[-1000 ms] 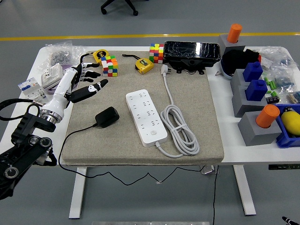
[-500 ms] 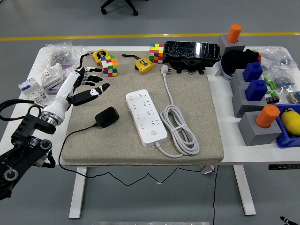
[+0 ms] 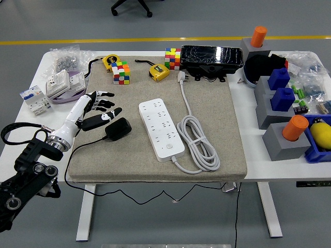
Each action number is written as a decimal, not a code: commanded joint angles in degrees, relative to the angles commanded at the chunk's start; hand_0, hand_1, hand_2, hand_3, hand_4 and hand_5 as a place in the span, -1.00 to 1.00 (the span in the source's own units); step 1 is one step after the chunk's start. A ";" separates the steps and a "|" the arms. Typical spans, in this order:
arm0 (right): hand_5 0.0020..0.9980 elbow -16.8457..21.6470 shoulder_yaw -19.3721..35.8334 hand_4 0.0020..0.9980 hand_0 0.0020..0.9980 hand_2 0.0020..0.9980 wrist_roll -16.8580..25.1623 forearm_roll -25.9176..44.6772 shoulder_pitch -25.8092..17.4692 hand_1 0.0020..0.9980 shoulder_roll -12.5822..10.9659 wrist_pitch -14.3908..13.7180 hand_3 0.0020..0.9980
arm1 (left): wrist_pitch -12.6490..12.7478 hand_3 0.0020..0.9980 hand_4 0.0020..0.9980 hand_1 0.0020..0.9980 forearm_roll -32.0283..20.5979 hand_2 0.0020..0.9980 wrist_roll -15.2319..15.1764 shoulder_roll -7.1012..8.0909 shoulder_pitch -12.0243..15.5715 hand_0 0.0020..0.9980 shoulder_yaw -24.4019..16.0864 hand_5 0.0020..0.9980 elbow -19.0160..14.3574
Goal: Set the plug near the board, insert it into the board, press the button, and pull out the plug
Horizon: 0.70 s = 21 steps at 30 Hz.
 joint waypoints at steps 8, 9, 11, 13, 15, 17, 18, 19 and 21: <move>-0.16 -1.09 3.05 0.78 0.15 0.24 -0.24 -0.46 -1.28 0.27 0.96 0.09 0.09 | -0.15 0.45 0.73 0.26 0.44 0.22 0.35 0.50 0.87 0.19 -0.01 -0.09 -0.89; -0.16 -1.19 3.15 0.78 0.15 0.24 -0.25 -0.33 -1.12 0.27 0.85 0.13 0.09 | -0.12 0.45 0.73 0.26 0.48 0.22 0.28 0.51 0.86 0.19 -0.09 -0.09 -1.09; -0.16 -1.55 3.54 0.78 0.15 0.24 -0.32 -0.06 -0.44 0.27 0.44 0.06 0.09 | -0.24 0.46 0.74 0.26 0.75 0.23 0.44 0.18 1.03 0.19 -0.88 -0.07 -1.31; -0.16 -1.49 3.17 0.78 0.15 0.24 -0.46 0.10 0.05 0.27 -0.09 0.17 0.09 | -0.28 0.46 0.74 0.26 0.87 0.23 0.49 0.09 1.20 0.19 -1.37 -0.07 -1.62; -0.16 -1.39 2.75 0.78 0.15 0.24 -0.51 0.34 0.80 0.27 -0.99 0.11 0.09 | -0.44 0.46 0.74 0.26 1.24 0.23 0.68 0.35 1.32 0.19 -2.02 -0.07 -2.23; -0.16 -1.60 3.37 0.78 0.15 0.24 -0.45 0.36 1.54 0.27 -1.41 -0.08 0.09 | -0.54 0.45 0.74 0.26 1.51 0.23 0.83 0.58 1.25 0.19 -2.90 -0.07 -2.42; -0.16 -1.75 3.98 0.78 0.15 0.24 -0.40 0.33 1.88 0.27 -1.44 -0.18 0.09 | -0.65 0.45 0.74 0.26 1.76 0.23 1.09 0.56 1.21 0.19 -3.50 -0.07 -2.35; -0.16 -1.89 4.30 0.78 0.15 0.24 -0.48 0.26 2.19 0.27 -1.44 -0.09 0.09 | -0.76 0.45 0.74 0.26 1.91 0.23 1.32 0.54 1.16 0.19 -4.04 -0.07 -2.39; -0.16 -2.17 4.59 0.78 0.15 0.24 -0.58 0.15 2.75 0.27 -1.40 0.04 0.09 | -0.88 0.45 0.74 0.26 2.03 0.23 1.41 0.76 0.80 0.19 -4.77 -0.07 -2.70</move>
